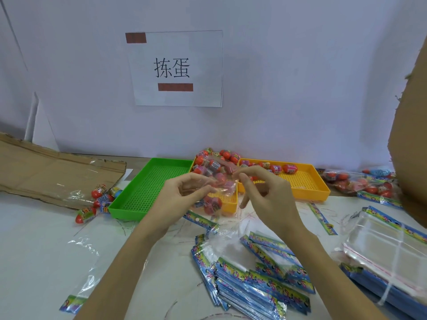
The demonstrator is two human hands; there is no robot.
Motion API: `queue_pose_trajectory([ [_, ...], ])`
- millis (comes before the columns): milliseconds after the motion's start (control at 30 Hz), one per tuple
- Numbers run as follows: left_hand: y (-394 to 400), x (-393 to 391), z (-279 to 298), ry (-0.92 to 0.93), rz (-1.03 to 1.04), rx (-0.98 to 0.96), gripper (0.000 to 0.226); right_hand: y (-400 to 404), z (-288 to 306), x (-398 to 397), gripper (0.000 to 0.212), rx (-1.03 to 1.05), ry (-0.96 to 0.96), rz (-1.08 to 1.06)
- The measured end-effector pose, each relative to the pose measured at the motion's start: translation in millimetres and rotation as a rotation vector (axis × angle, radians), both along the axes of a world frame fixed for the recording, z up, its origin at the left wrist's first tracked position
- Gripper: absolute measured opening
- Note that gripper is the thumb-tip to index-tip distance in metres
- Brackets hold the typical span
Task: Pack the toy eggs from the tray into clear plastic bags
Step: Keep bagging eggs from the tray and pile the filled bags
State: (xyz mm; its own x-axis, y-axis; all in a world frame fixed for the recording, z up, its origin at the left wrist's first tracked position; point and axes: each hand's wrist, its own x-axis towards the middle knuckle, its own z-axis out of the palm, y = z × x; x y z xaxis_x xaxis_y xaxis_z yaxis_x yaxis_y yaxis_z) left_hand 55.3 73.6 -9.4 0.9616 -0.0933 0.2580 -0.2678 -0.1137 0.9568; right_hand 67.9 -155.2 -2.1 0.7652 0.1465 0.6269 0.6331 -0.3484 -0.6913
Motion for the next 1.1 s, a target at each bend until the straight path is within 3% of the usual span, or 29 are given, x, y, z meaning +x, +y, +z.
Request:
queue_pose_trajectory([
  [100,8,7,-4,-0.005,0.194,-0.054,0.024,1,-1,2,0.017,0.148,0.052,-0.029],
  [167,16,12,-6,-0.007,0.313,-0.125,0.023,0,-6,5,0.019,0.123,0.081,-0.067],
  [300,24,17,-11,0.004,0.368,-0.189,0.025,7,-23,15,0.02,-0.157,0.123,-0.111],
  [533,21,13,-9,0.014,0.308,-0.145,0.027,30,-26,53,0.041,-0.704,0.214,-0.173],
  [600,20,12,-8,0.026,0.29,-0.135,0.028,33,-23,61,0.039,-0.759,0.221,-0.219],
  [767,20,9,-6,0.053,0.276,-0.112,0.029,36,-15,60,0.034,-0.639,0.228,-0.289],
  [933,20,9,-4,0.052,0.249,-0.104,0.029,17,-19,40,0.021,-0.159,0.176,-0.166],
  [1100,17,5,2,0.097,0.095,-0.207,0.042,-3,-24,21,0.015,0.136,0.286,-0.06],
])
